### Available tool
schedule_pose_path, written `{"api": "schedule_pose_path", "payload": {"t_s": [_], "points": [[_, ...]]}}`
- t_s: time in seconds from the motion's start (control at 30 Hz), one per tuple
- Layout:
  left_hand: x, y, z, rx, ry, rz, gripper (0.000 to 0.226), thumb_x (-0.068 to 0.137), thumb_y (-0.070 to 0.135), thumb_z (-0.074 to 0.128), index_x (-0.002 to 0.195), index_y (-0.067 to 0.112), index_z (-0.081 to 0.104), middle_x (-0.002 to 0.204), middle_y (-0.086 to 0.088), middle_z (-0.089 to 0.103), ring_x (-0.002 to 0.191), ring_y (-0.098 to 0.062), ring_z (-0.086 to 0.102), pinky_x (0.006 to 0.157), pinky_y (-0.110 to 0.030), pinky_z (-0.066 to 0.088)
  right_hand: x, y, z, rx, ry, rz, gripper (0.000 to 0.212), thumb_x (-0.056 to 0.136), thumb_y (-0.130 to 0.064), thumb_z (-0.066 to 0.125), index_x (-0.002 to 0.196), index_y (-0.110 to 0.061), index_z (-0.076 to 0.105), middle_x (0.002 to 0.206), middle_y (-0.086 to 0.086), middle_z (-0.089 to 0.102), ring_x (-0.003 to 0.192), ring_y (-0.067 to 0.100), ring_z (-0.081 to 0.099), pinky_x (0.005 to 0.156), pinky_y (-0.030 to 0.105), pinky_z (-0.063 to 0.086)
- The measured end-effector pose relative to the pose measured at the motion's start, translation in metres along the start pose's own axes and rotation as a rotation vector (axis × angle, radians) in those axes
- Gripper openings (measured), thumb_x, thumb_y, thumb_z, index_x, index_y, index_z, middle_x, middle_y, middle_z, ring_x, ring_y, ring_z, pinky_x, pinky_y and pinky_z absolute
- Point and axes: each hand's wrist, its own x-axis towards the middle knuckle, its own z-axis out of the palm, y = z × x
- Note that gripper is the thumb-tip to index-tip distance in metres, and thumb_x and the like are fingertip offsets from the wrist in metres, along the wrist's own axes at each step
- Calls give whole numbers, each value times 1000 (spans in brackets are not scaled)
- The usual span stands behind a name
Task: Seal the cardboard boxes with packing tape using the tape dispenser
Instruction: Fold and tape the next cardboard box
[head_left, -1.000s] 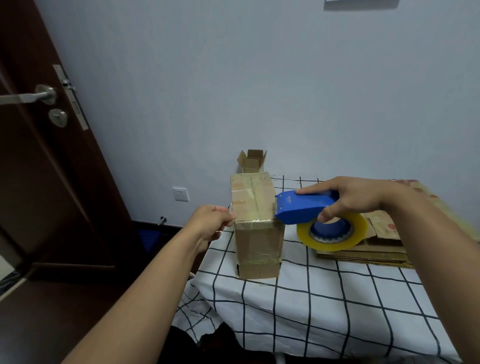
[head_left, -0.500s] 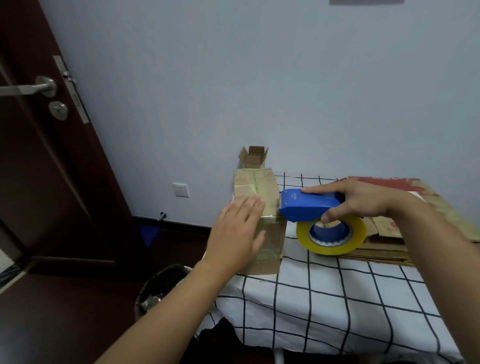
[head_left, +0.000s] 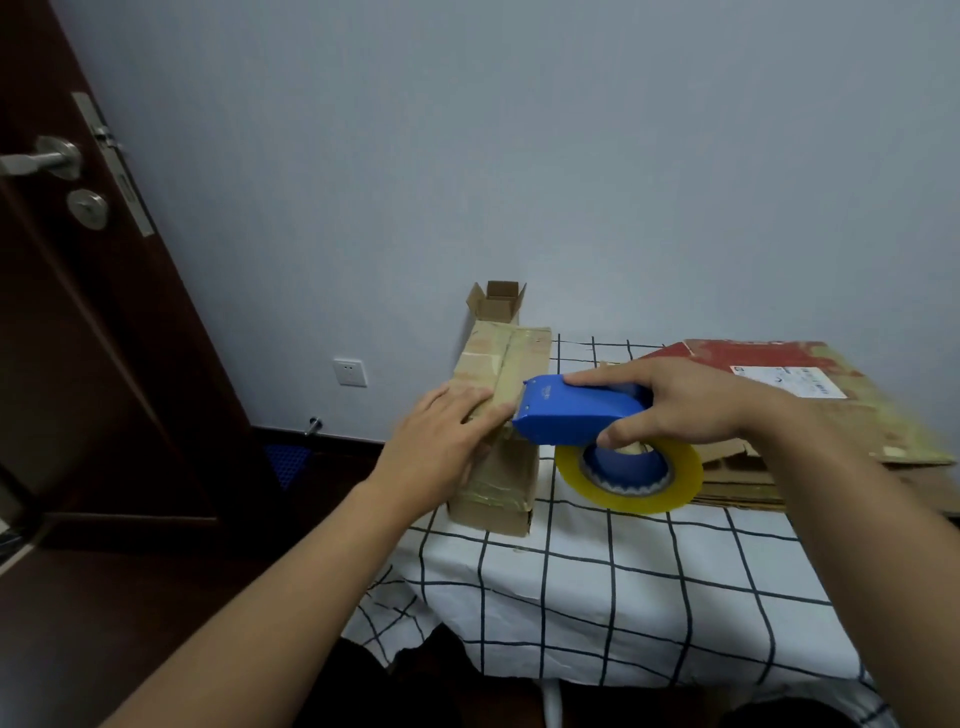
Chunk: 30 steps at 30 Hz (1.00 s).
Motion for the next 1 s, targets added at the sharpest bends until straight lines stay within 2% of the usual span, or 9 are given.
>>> {"api": "schedule_pose_path", "payload": {"t_s": [0.13,0.23,0.37,0.47,0.57,0.73,0.83,0.93,1.0], "points": [[5,13,10,-56,-38,-75,74,95,46,56,155,18,23,160,-1,29,147,-17,23,118,-29,8,-2,-4,11,-74,61,0,64,84,-53,71,122,-77,26,103,-34,47,90,-4,55,66,8,37],[10,16,14,-55,-24,-103,68,95,47,56,151,16,34,154,-2,39,142,-18,33,117,-31,22,-5,-7,14,-120,88,2,63,83,-57,69,120,-80,22,99,-36,47,85,-10,53,61,6,35],[9,18,15,-41,56,-84,51,91,33,68,133,7,59,135,-11,60,124,-29,56,106,-43,42,-10,3,16,-49,93,-10,64,84,-56,70,122,-81,26,108,-35,49,92,-6,54,69,10,37],[11,16,18,-10,118,-36,45,87,28,73,125,6,65,125,-14,65,115,-32,62,100,-48,47,-15,13,15,-7,105,-17,65,84,-55,72,125,-82,29,109,-36,50,95,-17,50,69,8,37],[13,15,20,-8,130,-35,44,88,28,72,125,6,66,125,-14,66,114,-32,64,99,-50,49,-20,21,12,-25,95,-5,67,83,-56,72,129,-79,30,105,-33,54,92,-17,50,68,9,37],[18,15,22,34,135,11,44,91,37,63,123,8,67,122,-12,68,109,-30,66,93,-45,52,-29,35,6,5,83,7,70,72,-65,68,132,-76,33,115,-19,59,97,2,58,83,24,44],[16,5,23,43,178,17,42,90,38,61,118,8,70,116,-11,70,99,-30,68,79,-40,56,-38,42,1,-8,53,7,70,74,-60,71,134,-71,36,123,-16,60,106,9,58,97,36,47],[11,-4,24,58,209,21,40,89,37,64,117,8,70,114,-9,70,96,-28,67,73,-37,55,-49,44,-4,-8,49,2,65,79,-50,76,126,-77,39,129,-17,57,114,10,55,103,38,44],[11,-4,24,53,205,21,39,90,36,66,119,11,69,114,-9,69,96,-28,66,71,-38,55,-48,39,-5,-67,21,5,65,72,-64,68,129,-74,38,130,-17,57,115,10,55,104,39,44]]}}
